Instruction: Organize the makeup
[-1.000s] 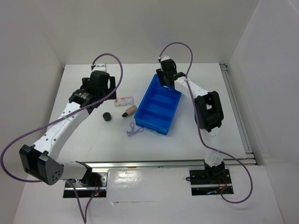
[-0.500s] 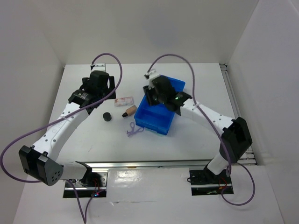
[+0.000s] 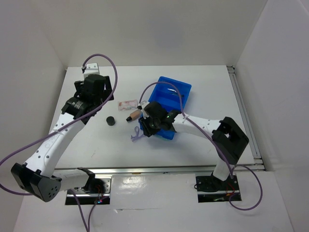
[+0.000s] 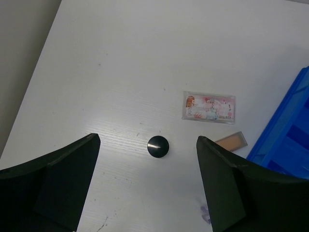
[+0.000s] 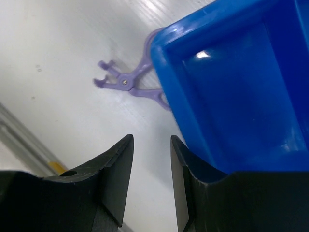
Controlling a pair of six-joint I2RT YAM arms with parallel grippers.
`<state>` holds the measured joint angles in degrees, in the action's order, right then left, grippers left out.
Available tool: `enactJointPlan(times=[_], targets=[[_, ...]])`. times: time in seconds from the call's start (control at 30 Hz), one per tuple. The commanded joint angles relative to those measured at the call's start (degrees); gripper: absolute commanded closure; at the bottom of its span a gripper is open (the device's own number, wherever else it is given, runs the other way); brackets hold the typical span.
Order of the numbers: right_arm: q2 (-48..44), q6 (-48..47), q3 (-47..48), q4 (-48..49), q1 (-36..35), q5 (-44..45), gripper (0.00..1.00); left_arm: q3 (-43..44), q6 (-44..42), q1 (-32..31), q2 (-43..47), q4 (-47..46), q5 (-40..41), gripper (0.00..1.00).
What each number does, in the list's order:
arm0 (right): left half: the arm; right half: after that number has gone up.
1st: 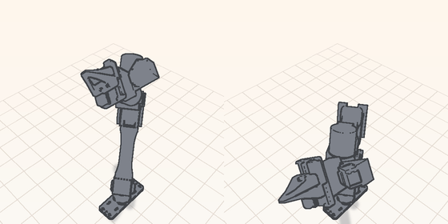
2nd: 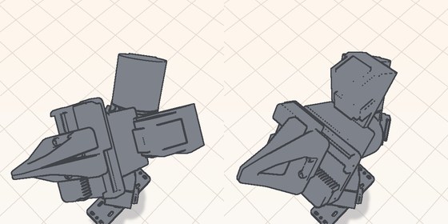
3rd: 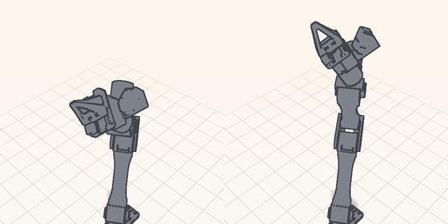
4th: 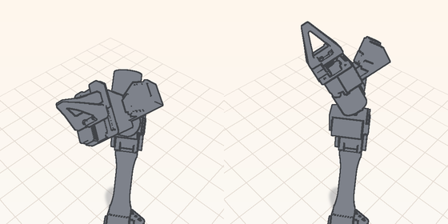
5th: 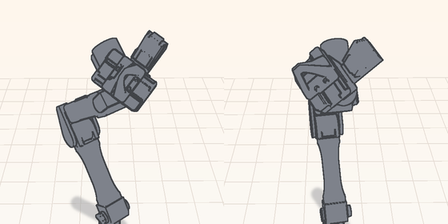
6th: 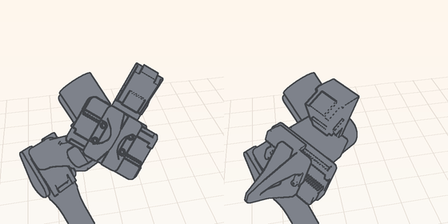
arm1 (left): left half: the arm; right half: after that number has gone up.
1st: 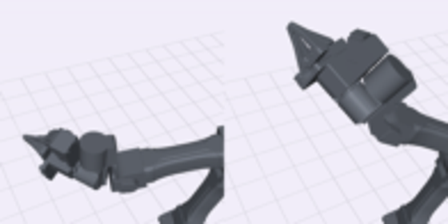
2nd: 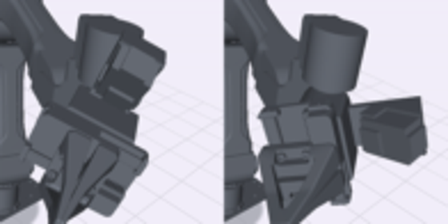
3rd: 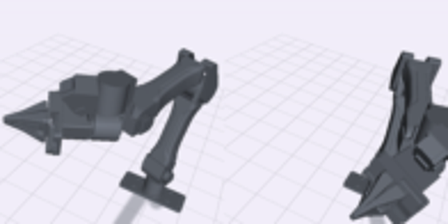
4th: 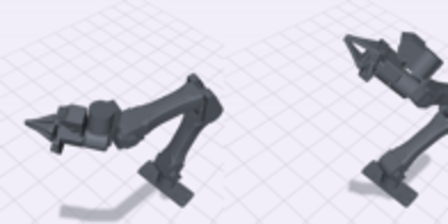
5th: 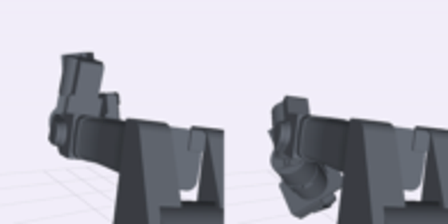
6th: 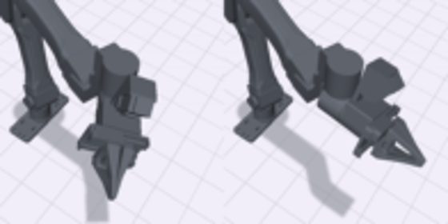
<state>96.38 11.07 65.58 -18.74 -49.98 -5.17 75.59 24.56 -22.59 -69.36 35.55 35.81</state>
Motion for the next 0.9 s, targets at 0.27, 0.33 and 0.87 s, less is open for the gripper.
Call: enactJointPlan(times=[0.27,0.33,0.87], targets=[[7.3,1.4,4.5,-1.5,0.1,16.2,0.53,0.5,2.8,-0.2,0.6,-0.3,0.8,0.05],[7.3,0.8,4.6,-0.9,0.1,13.4,0.51,0.5,2.8,-0.2,0.6,-0.3,0.7,0.05],[8.0,3.9,8.0,4.1,-7.0,3.8,0.38,1.0,2.8,-0.2,-0.5,-0.8,0.7,0.05]])
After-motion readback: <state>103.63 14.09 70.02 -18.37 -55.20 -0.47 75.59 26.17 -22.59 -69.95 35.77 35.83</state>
